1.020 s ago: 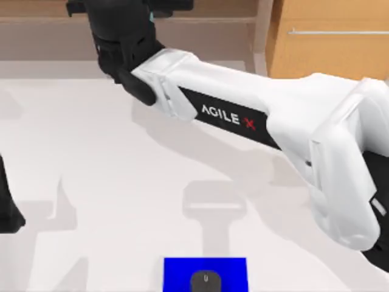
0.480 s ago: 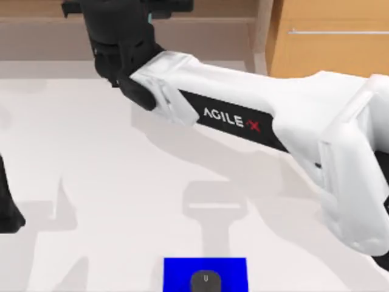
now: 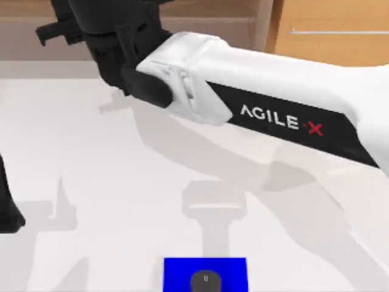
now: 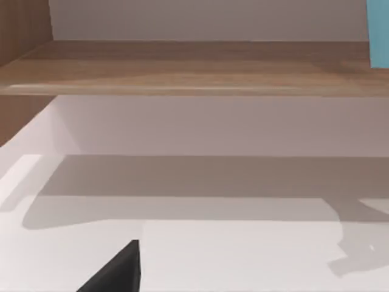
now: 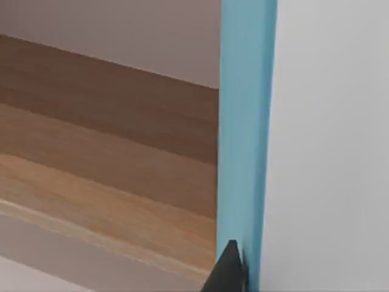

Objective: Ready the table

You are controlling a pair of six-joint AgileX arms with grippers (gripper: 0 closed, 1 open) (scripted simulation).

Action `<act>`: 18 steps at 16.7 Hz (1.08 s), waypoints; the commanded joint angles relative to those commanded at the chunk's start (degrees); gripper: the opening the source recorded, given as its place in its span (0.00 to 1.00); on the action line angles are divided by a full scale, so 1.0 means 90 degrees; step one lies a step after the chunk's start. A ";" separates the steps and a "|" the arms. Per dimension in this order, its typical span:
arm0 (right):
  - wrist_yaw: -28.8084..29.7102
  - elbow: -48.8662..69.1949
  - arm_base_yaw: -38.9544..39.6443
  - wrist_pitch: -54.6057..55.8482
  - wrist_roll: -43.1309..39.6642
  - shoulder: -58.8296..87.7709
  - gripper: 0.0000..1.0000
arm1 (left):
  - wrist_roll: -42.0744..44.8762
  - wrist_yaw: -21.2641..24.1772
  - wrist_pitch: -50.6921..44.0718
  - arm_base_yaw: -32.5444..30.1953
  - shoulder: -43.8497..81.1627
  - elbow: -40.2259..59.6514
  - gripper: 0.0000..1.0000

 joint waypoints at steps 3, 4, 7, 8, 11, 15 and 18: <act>-0.0855 -0.0795 -0.0046 -0.1047 0.0234 -0.1483 0.00 | 0.0000 0.0000 0.0000 0.0000 0.0000 0.0000 1.00; -0.1134 -0.1014 -0.0140 -0.1372 0.0348 -0.2060 0.00 | 0.0000 0.0000 0.0000 0.0000 0.0000 0.0000 1.00; -0.1942 -0.1599 -0.0563 -0.2279 0.0776 -0.3859 0.00 | 0.0000 0.0000 0.0000 0.0000 0.0000 0.0000 1.00; -0.2195 -0.1772 -0.0759 -0.2548 0.0955 -0.4459 0.00 | 0.0000 0.0000 0.0000 0.0000 0.0000 0.0000 1.00; -0.2892 -0.2255 -0.1485 -0.3249 0.1583 -0.6172 0.00 | 0.0000 0.0000 0.0000 0.0000 0.0000 0.0000 1.00; -0.3668 -0.2904 -0.2663 -0.3942 0.2572 -0.8068 0.00 | 0.0000 0.0000 0.0000 0.0000 0.0000 0.0000 1.00; -0.4104 -0.3466 -0.3634 -0.4258 0.3374 -0.9001 0.00 | 0.0000 0.0000 0.0000 0.0000 0.0000 0.0000 1.00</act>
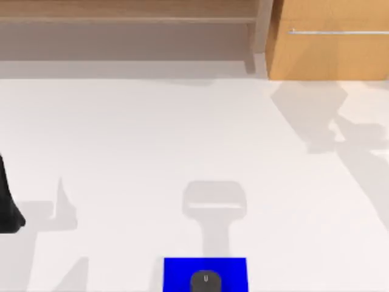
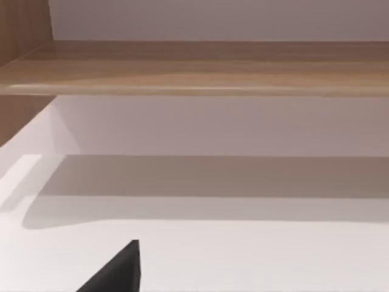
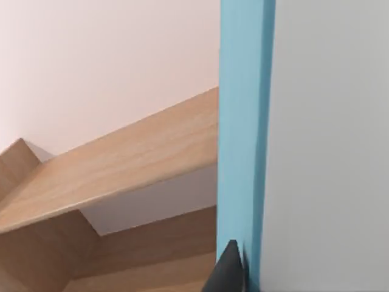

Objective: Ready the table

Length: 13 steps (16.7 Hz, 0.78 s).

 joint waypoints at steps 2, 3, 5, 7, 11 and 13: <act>-0.0235 -0.0410 -0.0661 -0.0132 0.0532 -0.0418 0.00 | 0.0000 0.0000 0.0000 0.0000 0.0000 0.0000 1.00; -0.0320 -0.0633 -0.0991 -0.0148 0.0784 -0.0512 0.00 | 0.0000 0.0000 0.0000 0.0000 0.0000 0.0000 1.00; -0.0473 -0.1082 -0.1647 -0.0146 0.1274 -0.0641 0.00 | 0.0000 0.0000 0.0000 0.0000 0.0000 0.0000 1.00; -0.0580 -0.1542 -0.2293 -0.0054 0.1726 -0.0615 0.00 | 0.0000 0.0000 0.0000 0.0000 0.0000 0.0000 1.00; -0.0674 -0.2393 -0.3510 0.0469 0.2460 -0.0152 0.00 | 0.0000 0.0000 0.0000 0.0000 0.0000 0.0000 1.00; -0.0697 -0.2768 -0.4057 0.0862 0.2756 0.0209 0.00 | 0.0000 0.0000 0.0000 0.0000 0.0000 0.0000 1.00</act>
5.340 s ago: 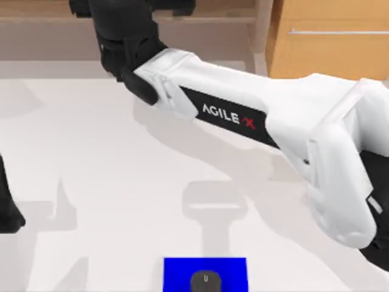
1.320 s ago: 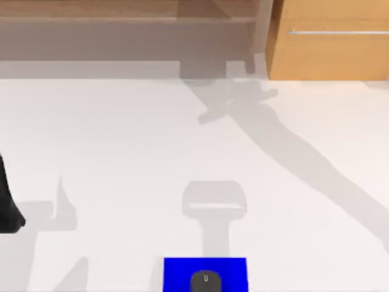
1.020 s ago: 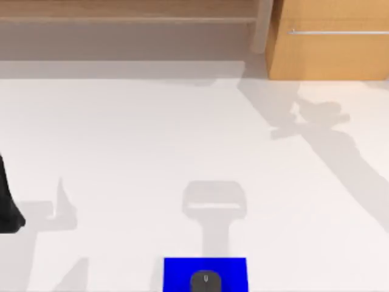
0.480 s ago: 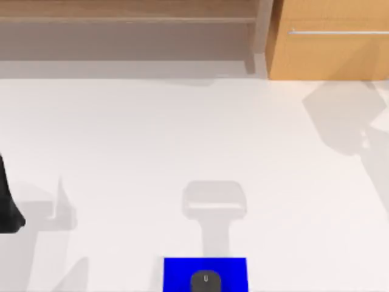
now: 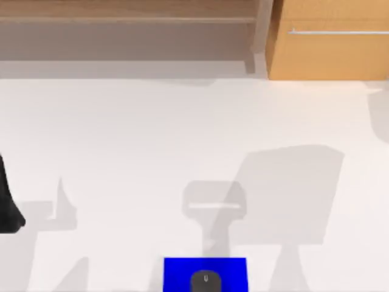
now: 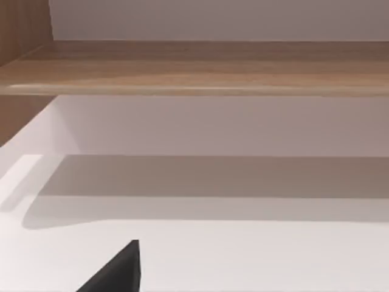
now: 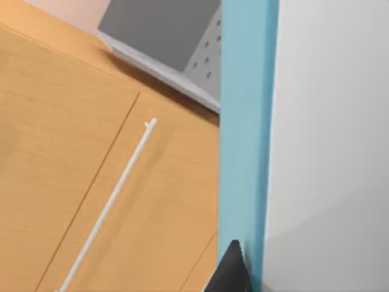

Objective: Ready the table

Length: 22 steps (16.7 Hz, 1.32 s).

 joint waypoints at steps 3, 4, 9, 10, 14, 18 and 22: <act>-0.0041 -0.0489 -0.0706 0.0728 0.0365 0.0667 0.00 | 0.0000 0.0000 0.0000 0.0000 0.0000 0.0000 1.00; -0.0060 -0.0636 -0.0918 0.0994 0.0474 0.0907 0.00 | 0.0000 0.0000 0.0000 0.0000 0.0000 0.0000 1.00; -0.0267 -0.1098 -0.1678 0.2548 0.0927 0.2209 0.00 | 0.0000 0.0000 0.0000 0.0000 0.0000 0.0000 1.00; -0.0339 -0.1134 -0.1764 0.2877 0.1012 0.2473 0.00 | 0.0000 0.0000 0.0000 0.0000 0.0000 0.0000 1.00; -0.0686 -0.1193 -0.1980 0.4159 0.1373 0.3519 0.00 | 0.0000 0.0000 0.0000 0.0000 0.0000 0.0000 1.00; -0.1146 -0.1057 -0.1937 0.5291 0.1801 0.4518 0.00 | 0.0000 0.0000 0.0000 0.0000 0.0000 0.0000 1.00; -0.1626 -0.0783 -0.1785 0.6217 0.2266 0.5402 0.00 | 0.0000 0.0000 0.0000 0.0000 0.0000 0.0000 1.00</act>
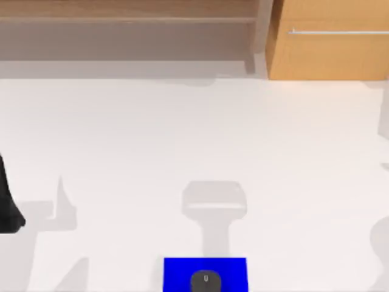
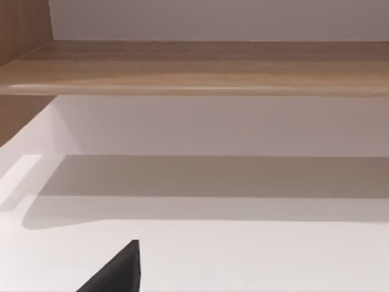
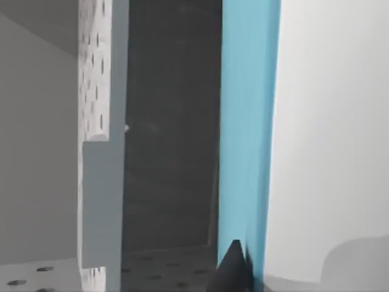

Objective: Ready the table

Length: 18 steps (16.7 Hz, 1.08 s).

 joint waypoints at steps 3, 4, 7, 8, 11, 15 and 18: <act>-0.0317 0.0249 0.0121 0.0513 0.0327 0.0543 0.00 | 0.0000 0.0000 0.0000 0.0000 0.0000 0.0000 1.00; -0.0411 0.0332 0.0158 0.0657 0.0427 0.0703 0.00 | 0.0000 0.0000 0.0000 0.0000 0.0000 0.0000 1.00; -0.0607 0.0509 0.0228 0.0931 0.0653 0.1085 0.00 | 0.0000 0.0000 0.0000 0.0000 0.0000 0.0000 1.00; -0.0638 0.0536 0.0240 0.0969 0.0690 0.1151 0.00 | 0.0000 0.0000 0.0000 0.0000 0.0000 0.0000 1.00; -0.0680 0.0573 0.0257 0.1019 0.0739 0.1241 0.00 | 0.0000 0.0000 0.0000 0.0000 0.0000 0.0000 1.00; -0.0680 0.0573 0.0257 0.1019 0.0739 0.1241 0.00 | 0.0000 0.0000 0.0000 0.0000 0.0000 0.0000 1.00; -0.0663 0.0573 0.0228 0.1011 0.0748 0.1247 0.00 | 0.0000 0.0000 0.0000 0.0000 0.0000 0.0000 1.00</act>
